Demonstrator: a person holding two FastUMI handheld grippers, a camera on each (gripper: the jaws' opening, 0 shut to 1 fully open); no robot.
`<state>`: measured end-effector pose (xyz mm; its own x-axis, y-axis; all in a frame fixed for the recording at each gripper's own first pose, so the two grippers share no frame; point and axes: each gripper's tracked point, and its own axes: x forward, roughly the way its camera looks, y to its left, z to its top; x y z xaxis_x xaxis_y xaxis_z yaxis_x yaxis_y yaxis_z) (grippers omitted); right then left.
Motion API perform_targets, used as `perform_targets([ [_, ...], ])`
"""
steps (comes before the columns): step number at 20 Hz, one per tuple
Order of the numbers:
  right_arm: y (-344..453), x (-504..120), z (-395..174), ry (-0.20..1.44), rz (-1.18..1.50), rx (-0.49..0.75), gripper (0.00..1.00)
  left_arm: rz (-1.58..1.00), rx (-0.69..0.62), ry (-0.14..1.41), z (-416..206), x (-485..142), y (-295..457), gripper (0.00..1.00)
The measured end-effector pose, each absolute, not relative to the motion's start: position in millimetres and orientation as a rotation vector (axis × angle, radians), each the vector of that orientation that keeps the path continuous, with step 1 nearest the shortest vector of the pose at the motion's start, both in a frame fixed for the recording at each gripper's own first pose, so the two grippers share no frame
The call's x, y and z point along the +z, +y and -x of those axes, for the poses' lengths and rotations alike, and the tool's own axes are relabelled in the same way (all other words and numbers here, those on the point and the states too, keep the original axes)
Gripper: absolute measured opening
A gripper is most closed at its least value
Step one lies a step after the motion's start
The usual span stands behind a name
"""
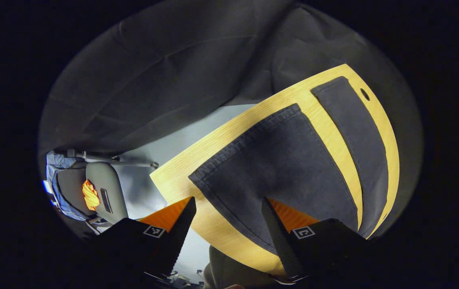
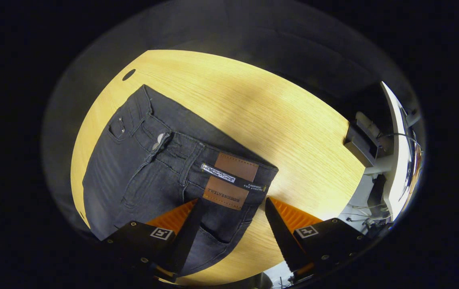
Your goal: Grasp the waist and the cuffs of the jeans and fold them to make the two legs overlap; first hold the waist and fold one-third of the jeans toward the cuffs, then hold the cuffs and fold the remaining one-third in the same direction to finish folding.
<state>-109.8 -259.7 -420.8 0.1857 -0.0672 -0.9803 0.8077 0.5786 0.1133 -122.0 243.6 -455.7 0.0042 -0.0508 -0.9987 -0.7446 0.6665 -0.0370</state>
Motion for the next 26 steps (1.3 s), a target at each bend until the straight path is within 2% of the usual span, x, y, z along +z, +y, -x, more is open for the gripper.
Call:
perform_targets([
  [4, -259.6, -422.7, 108.9, 1.281, -0.738, -0.752, 0.91, 0.769, 0.686, 1.509, 122.9, -484.6, 252.8, 0.98],
  [7, -258.6, -420.7, 107.6, 1.277, -0.742, -0.762, 0.9, 0.797, 0.727, 1.514, 118.2, -477.5, 254.7, 0.98],
  [9, -255.2, -421.0, 103.2, 1.263, -0.726, -0.759, 0.81, 0.789, 0.717, 1.519, 115.4, -480.3, 253.7, 0.99],
  [10, -254.5, -421.5, 101.3, 1.259, -0.721, -0.752, 0.74, 0.77, 0.691, 1.52, 112.6, -480.6, 252.6, 0.95],
  [11, -253.1, -420.5, 98.3, 1.255, -0.715, -0.738, 0.6, 0.753, 0.668, 1.513, 108.6, -479.9, 250.5, 0.81],
  [13, -252.0, -420.7, 96.8, 1.25, -0.697, -0.701, 0.45, 0.734, 0.637, 1.428, 82.9, -480.1, 241.4, 0.32],
  [14, -250.8, -418.0, 96.9, 1.235, -0.711, -0.666, 0.43, 0.723, 0.613, 1.42, 78.6, -475.8, 241.8, 0.08],
  [15, -249.4, -416.8, 91.4, 1.191, -0.824, -0.695, 0.43, 0.756, 0.57, 1.383, 78.5, -479.8, 240.2, 0.01],
  [16, -245.7, -418.4, 90.5, 1.154, -0.923, -0.67, 0.22, 0.793, 0.526, 1.356, 74.8, -476.1, 238.9, 0.01],
  [18, -244.6, -414.2, 90.4, 1.1, -1.023, -0.634, 0.21, 0.83, 0.487, 1.283, 63.9, -471.5, 236.6, 0.01],
  [19, -241.1, -413.4, 86.7, 1.077, -1.057, -0.624, 0.14, 0.853, 0.472, 1.235, 53.0, -465.5, 236.6, 0.01],
  [22, -242.8, -388.8, 86.6, 0.942, -1.125, -0.584, 0.14, 0.906, 0.398, 1.126, 32.8, -426.4, 236.7, 0.01],
  [26, -242.0, -370.9, 81.8, 0.862, -1.157, -0.56, 0.14, 0.952, 0.379, 1.057, 19.4, -408.9, 244.8, 0.01],
])
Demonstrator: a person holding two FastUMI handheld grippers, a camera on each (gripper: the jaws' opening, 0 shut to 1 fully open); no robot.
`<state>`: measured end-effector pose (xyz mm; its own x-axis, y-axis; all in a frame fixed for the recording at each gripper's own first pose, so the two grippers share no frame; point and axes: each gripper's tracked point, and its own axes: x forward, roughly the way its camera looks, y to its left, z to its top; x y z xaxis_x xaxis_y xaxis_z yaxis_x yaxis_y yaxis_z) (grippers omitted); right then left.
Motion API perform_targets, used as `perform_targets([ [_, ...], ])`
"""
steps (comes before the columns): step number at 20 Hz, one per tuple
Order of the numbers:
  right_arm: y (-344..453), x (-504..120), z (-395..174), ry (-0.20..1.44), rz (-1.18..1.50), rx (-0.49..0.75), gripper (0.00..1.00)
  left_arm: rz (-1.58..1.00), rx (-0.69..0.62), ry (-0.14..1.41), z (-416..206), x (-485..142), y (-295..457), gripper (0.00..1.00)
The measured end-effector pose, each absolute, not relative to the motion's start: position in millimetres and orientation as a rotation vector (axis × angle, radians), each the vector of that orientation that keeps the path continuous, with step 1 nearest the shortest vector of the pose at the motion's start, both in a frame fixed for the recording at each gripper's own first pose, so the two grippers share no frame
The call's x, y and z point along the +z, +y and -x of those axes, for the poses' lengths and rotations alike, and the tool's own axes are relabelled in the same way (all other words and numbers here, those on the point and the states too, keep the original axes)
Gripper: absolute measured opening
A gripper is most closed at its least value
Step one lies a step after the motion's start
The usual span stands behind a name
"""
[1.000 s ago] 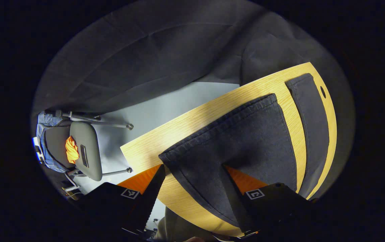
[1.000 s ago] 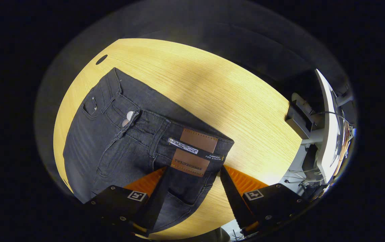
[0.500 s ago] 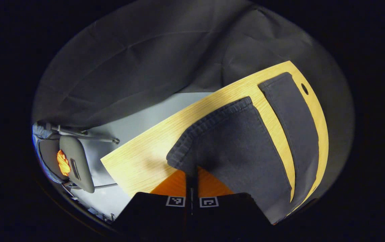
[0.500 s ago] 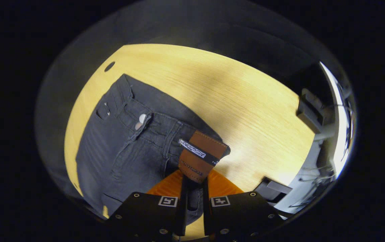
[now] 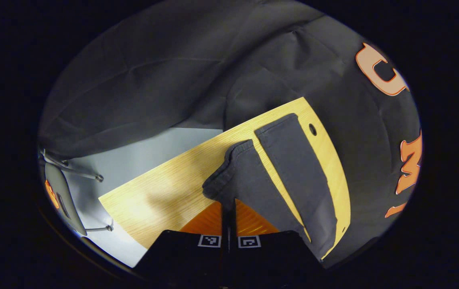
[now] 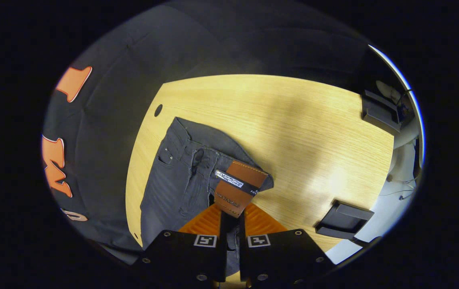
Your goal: Grasp the waist and the cuffs of the jeans and fold them to make the two legs overlap; first hold the waist and fold one-third of the jeans toward the cuffs, then hold the cuffs and fold the remaining one-third in the same direction to finish folding.
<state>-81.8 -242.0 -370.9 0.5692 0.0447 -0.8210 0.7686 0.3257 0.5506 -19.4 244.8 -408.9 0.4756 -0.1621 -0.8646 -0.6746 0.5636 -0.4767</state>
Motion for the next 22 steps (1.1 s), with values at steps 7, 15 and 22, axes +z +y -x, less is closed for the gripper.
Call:
perform_targets([
  [7, -241.2, -336.8, 68.5, 0.756, -1.232, -0.556, 0.13, 0.974, 0.308, 0.966, -15.9, -383.1, 249.5, 0.01],
  [15, -244.6, -296.9, 43.9, 0.686, -1.277, -0.617, 0.13, 1.018, 0.191, 0.915, -74.8, -364.1, 258.1, 0.01],
  [22, -253.3, -273.4, 0.5, 0.698, -1.268, -0.577, 0.14, 0.968, 0.171, 0.892, -152.5, -346.6, 250.6, 0.01],
])
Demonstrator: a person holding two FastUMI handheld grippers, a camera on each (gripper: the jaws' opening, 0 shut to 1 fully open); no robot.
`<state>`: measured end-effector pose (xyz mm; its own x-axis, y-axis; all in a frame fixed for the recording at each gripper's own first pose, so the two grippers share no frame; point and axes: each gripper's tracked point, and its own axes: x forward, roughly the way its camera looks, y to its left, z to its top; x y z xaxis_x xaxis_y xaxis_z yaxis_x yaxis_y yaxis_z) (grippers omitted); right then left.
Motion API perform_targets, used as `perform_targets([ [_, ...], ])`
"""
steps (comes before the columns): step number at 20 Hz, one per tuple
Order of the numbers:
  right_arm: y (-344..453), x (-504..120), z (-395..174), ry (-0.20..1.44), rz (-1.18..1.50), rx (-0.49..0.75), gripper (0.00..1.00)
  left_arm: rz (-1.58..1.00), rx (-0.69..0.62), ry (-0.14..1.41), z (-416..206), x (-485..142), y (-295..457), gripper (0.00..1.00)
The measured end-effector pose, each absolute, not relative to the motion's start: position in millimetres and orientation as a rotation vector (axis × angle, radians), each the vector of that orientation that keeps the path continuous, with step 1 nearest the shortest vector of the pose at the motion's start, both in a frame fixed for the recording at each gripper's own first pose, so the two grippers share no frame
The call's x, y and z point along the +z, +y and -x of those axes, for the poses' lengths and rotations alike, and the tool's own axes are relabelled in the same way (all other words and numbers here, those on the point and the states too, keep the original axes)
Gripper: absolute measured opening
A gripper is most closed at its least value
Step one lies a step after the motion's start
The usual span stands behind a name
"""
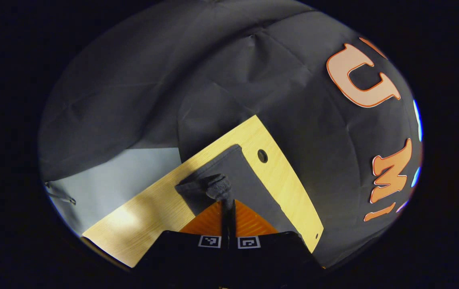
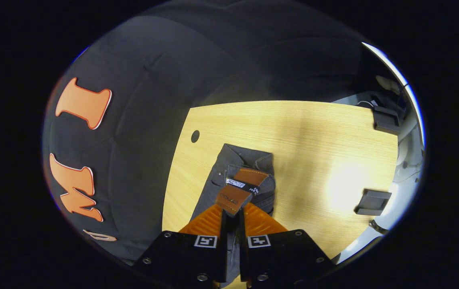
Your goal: Grasp the waist and the cuffs of the jeans and fold them to make the two legs overlap; first hold the waist and fold one-third of the jeans toward the cuffs, then hold the cuffs and fold the remaining one-third in the same direction to finish folding.
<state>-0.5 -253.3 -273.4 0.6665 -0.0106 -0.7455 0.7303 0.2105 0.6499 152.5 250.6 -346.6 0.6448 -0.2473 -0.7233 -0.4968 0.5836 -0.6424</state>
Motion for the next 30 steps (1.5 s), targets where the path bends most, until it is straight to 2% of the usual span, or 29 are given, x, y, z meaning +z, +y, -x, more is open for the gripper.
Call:
perform_targets([
  [5, -263.2, -287.7, -50.9, 0.75, -1.279, -0.514, 0.13, 0.875, 0.256, 0.887, -201.4, -346.1, 246.7, 0.01],
  [11, -266.0, -302.7, -92.4, 0.802, -1.258, -0.502, 0.13, 0.745, 0.273, 0.928, -252.7, -359.7, 236.1, 0.01],
  [19, -258.1, -335.2, -163.0, 0.885, -1.261, -0.522, 0.13, 0.618, 0.29, 0.99, -285.2, -386.0, 224.2, 0.01],
  [21, -254.8, -328.3, -165.6, 0.896, -1.266, -0.516, 0.13, 0.598, 0.254, 0.995, -287.3, -383.1, 216.4, 0.12],
  [22, -253.6, -330.7, -165.7, 0.897, -1.247, -0.51, 0.18, 0.598, 0.235, 0.976, -290.0, -378.6, 213.0, 0.27],
  [23, -252.3, -330.6, -166.4, 0.892, -1.211, -0.488, 0.27, 0.605, 0.207, 0.944, -295.7, -366.2, 212.0, 0.51],
  [25, -250.0, -315.4, -174.8, 0.825, -1.173, -0.439, 0.63, 0.586, 0.177, 0.909, -296.1, -349.2, 203.3, 1.0],
  [26, -249.9, -313.0, -172.6, 0.818, -1.154, -0.434, 0.81, 0.585, 0.172, 0.898, -292.7, -343.7, 200.5, 0.96],
  [27, -251.0, -312.4, -165.6, 0.816, -1.122, -0.434, 0.9, 0.581, 0.167, 0.875, -288.3, -332.0, 199.7, 0.96],
  [29, -263.1, -317.5, -148.9, 0.818, -1.041, -0.47, 0.97, 0.558, 0.154, 0.843, -278.6, -315.5, 196.2, 0.97],
  [30, -267.9, -321.6, -138.7, 0.822, -1.003, -0.495, 0.97, 0.538, 0.145, 0.825, -270.4, -304.6, 193.0, 0.97],
])
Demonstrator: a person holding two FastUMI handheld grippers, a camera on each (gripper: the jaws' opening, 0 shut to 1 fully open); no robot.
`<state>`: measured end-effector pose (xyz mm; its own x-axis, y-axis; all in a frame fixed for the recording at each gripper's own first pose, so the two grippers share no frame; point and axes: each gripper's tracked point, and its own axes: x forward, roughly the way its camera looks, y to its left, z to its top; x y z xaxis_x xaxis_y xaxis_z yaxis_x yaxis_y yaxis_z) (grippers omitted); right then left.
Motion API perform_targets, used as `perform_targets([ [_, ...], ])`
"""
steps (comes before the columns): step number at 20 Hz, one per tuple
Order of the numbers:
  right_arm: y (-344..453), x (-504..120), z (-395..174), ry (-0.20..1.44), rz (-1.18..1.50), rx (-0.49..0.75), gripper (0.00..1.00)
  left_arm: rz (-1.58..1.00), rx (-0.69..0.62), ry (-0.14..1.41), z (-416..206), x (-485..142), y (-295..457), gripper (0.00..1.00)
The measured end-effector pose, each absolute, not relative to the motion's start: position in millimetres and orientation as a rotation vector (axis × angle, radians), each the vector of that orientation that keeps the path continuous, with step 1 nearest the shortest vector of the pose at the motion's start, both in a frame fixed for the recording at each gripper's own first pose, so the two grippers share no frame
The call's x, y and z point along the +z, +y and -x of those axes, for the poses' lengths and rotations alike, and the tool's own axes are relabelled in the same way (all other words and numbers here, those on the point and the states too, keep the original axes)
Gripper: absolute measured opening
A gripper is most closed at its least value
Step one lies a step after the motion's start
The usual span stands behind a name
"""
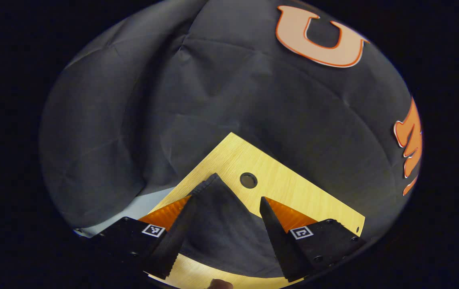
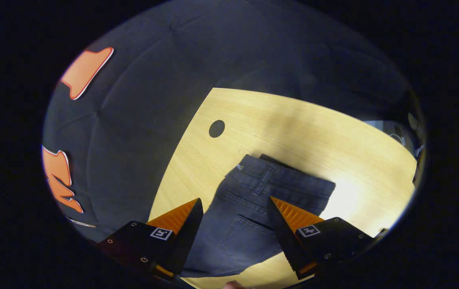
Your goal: Grasp the waist and the cuffs of the jeans and fold them to make the two legs overlap; first hold the waist and fold one-third of the jeans toward the cuffs, then hold the cuffs and fold the remaining one-third in the same direction to finish folding.
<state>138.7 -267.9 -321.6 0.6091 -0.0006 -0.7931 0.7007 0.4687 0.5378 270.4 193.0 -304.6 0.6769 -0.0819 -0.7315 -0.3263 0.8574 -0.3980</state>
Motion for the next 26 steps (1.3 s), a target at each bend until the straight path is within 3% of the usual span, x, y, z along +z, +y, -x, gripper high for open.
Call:
perform_targets([
  [6, -273.4, -368.5, -70.4, 0.927, -0.914, -0.592, 0.99, 0.299, 0.1, 0.613, -245.5, -240.5, 158.2, 0.98],
  [10, -269.4, -398.0, -71.0, 0.941, -0.945, -0.595, 0.99, 0.215, 0.066, 0.432, -217.4, -193.3, 155.8, 0.98],
  [16, -276.3, -406.3, -79.3, 0.861, -0.776, -0.587, 0.97, 0.113, 0.002, 0.115, -170.2, -100.6, 124.0, 0.98],
  [20, -268.0, -395.6, -95.3, 0.75, -0.711, -0.645, 0.21, 0.11, -0.07, 0.152, -163.0, -105.9, 81.8, 0.97],
  [21, -262.7, -391.5, -91.7, 0.749, -0.69, -0.616, 0.23, 0.099, -0.076, 0.154, -158.7, -107.6, 81.4, 0.97],
  [22, -259.3, -378.3, -86.7, 0.736, -0.672, -0.599, 0.17, 0.092, -0.081, 0.161, -155.3, -109.1, 81.0, 0.96],
  [26, -244.8, -309.4, -83.1, 0.594, -0.585, -0.537, 0.17, 0.113, -0.1, 0.176, -150.5, -113.7, 78.5, 0.96],
])
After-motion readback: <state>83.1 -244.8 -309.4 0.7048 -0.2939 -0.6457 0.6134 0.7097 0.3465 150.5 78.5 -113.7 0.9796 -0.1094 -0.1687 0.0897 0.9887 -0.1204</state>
